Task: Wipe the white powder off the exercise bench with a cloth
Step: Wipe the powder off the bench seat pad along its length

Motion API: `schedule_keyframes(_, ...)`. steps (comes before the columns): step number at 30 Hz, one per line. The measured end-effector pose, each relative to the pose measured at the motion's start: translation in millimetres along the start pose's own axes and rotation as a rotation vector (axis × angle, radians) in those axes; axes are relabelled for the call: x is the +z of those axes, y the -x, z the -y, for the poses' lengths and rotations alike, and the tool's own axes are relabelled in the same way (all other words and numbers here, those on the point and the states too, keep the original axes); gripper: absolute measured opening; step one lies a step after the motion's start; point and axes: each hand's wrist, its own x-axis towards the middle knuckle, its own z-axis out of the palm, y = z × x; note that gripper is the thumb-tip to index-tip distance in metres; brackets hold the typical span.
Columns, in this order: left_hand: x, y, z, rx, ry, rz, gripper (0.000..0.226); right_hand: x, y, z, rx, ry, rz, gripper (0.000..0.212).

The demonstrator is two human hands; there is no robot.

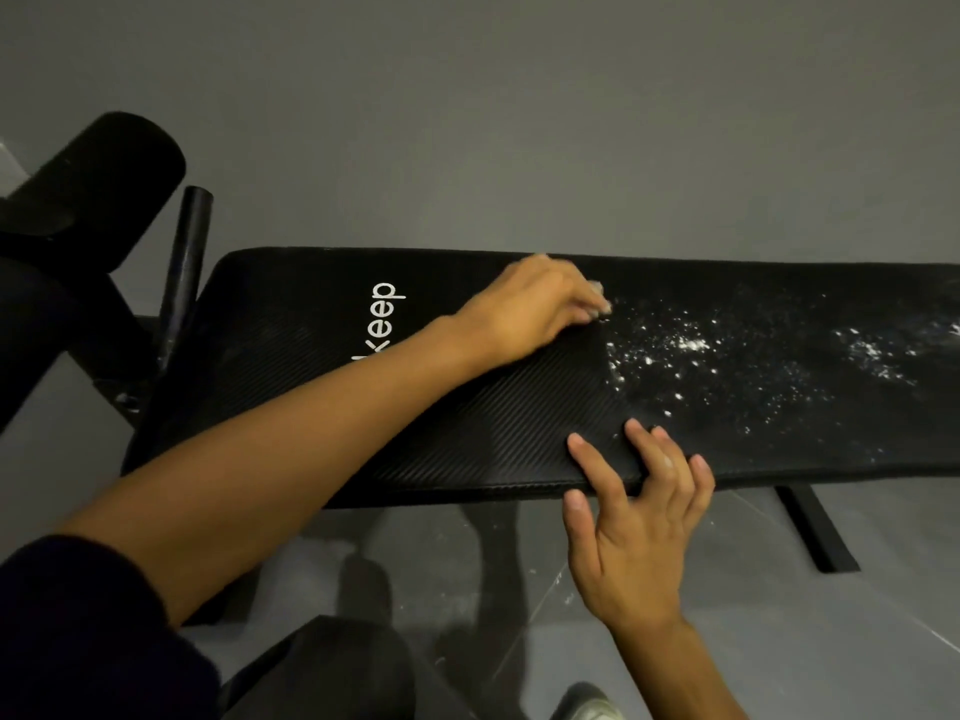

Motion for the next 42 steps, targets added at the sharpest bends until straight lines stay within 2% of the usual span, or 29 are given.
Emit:
schedule_keyframes(3,5,-7,-3,-0.098,-0.06,-0.009,0.027,-7,-1,1,0.01,0.024,0.069,0.04)
schedule_keyframes(7,9,20,-19,-0.026,0.03,0.059,0.025,-13,-2,0,0.005,0.081,0.151,0.041)
schedule_keyframes(9,8,27,-24,-0.041,0.066,0.041,0.026,-15,-2,-1,0.01,0.083,0.164,0.041)
schedule_keyframes(13,12,17,-23,-0.113,-0.006,-0.005,0.031,-17,-4,-1,0.008,0.053,0.18,0.042)
schedule_keyframes(16,19,8,-23,-0.234,-0.074,-0.06,0.039,-25,-9,-6,-0.024,0.057,0.207,0.043)
schedule_keyframes(19,23,0,-26,-0.385,-0.124,-0.119,0.044,-39,-20,-25,-0.19,0.062,0.271,0.046)
schedule_keyframes(22,24,5,-30,-0.351,-0.134,-0.059,0.036,-36,-19,-47,-0.318,0.056,0.277,0.052)
schedule_keyframes(25,15,12,-34,-0.332,-0.076,0.049,0.034,-24,-18,-55,-0.301,-0.028,0.255,0.051)
schedule_keyframes(30,8,-24,-22,-0.427,-0.183,-0.048,0.037,-20,-19,-59,-0.326,-0.079,0.243,0.051)
schedule_keyframes(33,10,-31,-18,-0.456,-0.189,-0.023,0.035,-19,-16,-57,-0.313,-0.076,0.246,0.05)
schedule_keyframes(38,8,2,-36,-0.379,-0.129,0.07,0.033,-24,-17,-53,-0.29,-0.09,0.257,0.05)
schedule_keyframes(42,8,15,-41,-0.314,-0.169,0.052,0.035,-28,-19,-49,-0.263,-0.075,0.303,0.054)
